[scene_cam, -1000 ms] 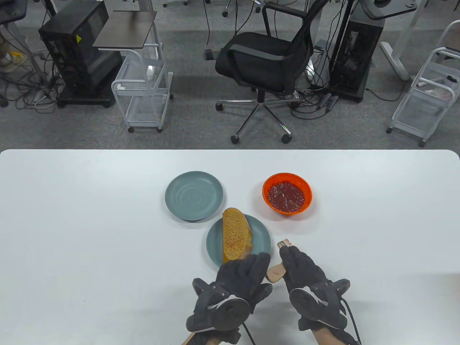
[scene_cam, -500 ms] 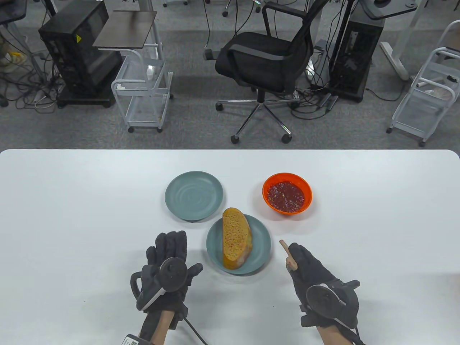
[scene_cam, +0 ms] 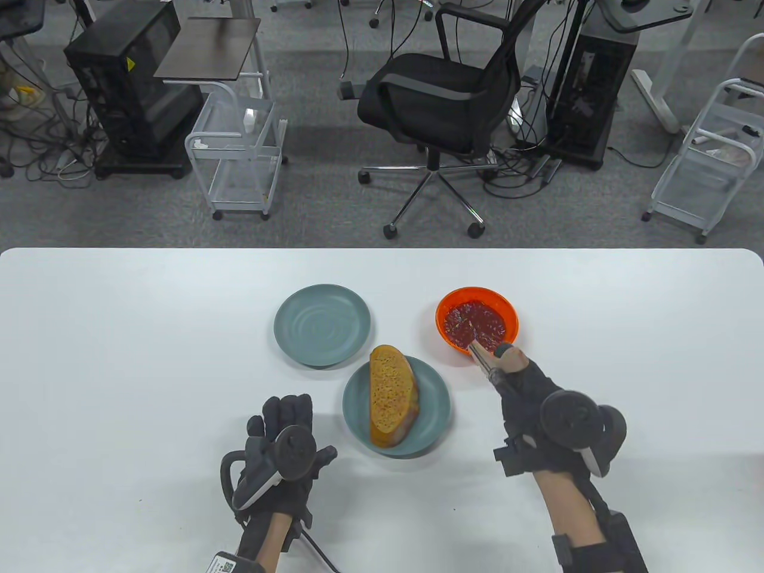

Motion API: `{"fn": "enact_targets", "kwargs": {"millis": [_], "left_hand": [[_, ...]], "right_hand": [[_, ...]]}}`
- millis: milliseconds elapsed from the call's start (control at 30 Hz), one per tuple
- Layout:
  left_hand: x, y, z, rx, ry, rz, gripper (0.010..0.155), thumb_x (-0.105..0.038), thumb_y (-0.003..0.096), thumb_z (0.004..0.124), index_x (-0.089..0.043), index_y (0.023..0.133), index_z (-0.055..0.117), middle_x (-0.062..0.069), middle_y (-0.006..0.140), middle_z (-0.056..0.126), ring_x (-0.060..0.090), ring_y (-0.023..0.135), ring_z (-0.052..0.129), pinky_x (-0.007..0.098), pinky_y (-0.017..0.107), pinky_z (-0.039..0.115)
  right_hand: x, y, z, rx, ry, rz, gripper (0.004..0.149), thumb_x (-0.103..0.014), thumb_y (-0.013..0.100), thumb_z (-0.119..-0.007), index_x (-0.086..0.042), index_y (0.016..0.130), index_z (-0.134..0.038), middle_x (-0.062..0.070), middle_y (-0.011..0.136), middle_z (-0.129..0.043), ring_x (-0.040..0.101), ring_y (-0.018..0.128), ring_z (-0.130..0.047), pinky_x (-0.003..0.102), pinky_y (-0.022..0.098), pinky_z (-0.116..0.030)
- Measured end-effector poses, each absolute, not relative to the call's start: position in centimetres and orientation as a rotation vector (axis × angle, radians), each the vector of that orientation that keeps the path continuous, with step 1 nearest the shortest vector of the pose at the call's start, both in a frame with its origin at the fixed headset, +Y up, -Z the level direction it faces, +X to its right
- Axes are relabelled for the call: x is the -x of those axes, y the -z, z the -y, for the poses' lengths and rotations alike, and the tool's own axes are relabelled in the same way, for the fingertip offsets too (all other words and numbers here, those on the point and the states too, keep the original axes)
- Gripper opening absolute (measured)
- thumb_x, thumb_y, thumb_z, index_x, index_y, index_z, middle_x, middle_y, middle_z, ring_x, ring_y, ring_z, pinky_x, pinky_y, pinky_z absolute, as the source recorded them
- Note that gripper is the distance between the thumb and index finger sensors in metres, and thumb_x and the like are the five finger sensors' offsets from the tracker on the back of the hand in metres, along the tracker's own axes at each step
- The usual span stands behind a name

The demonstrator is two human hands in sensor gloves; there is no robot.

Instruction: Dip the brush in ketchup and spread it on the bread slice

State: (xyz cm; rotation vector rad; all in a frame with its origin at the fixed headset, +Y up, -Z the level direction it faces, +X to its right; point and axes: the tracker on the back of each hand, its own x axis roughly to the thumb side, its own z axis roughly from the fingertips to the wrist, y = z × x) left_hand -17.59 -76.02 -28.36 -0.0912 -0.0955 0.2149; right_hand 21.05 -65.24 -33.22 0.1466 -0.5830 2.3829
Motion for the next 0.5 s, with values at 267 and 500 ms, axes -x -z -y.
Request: {"fn": "enact_targets", "kwargs": {"millis": [267, 500], "left_hand": [[17.3, 28.8, 76.6, 0.115, -0.229, 0.118, 0.089, -0.056, 0.0538, 0.082, -0.014, 0.116, 0.035, 0.018, 0.121, 0.039, 0.047, 0.110, 0.031, 0.062, 0.070, 0.027], [17.8, 29.3, 77.3, 0.145, -0.243, 0.111, 0.088, -0.055, 0.0540, 0.082, -0.013, 0.116, 0.035, 0.018, 0.121, 0.039, 0.047, 0.110, 0.030, 0.062, 0.070, 0.026]], "right_hand": [[-21.1, 41.0, 63.5, -0.034, -2.299, 0.389, 0.050, -0.024, 0.053, -0.079, -0.012, 0.101, -0.071, 0.026, 0.093, -0.077, 0.046, 0.078, -0.093, 0.051, 0.053, -0.085], [-19.3, 45.9, 65.2, 0.053, -2.469, 0.259, 0.052, -0.022, 0.053, -0.078, -0.008, 0.102, -0.067, 0.027, 0.094, -0.075, 0.047, 0.079, -0.092, 0.051, 0.054, -0.085]]}}
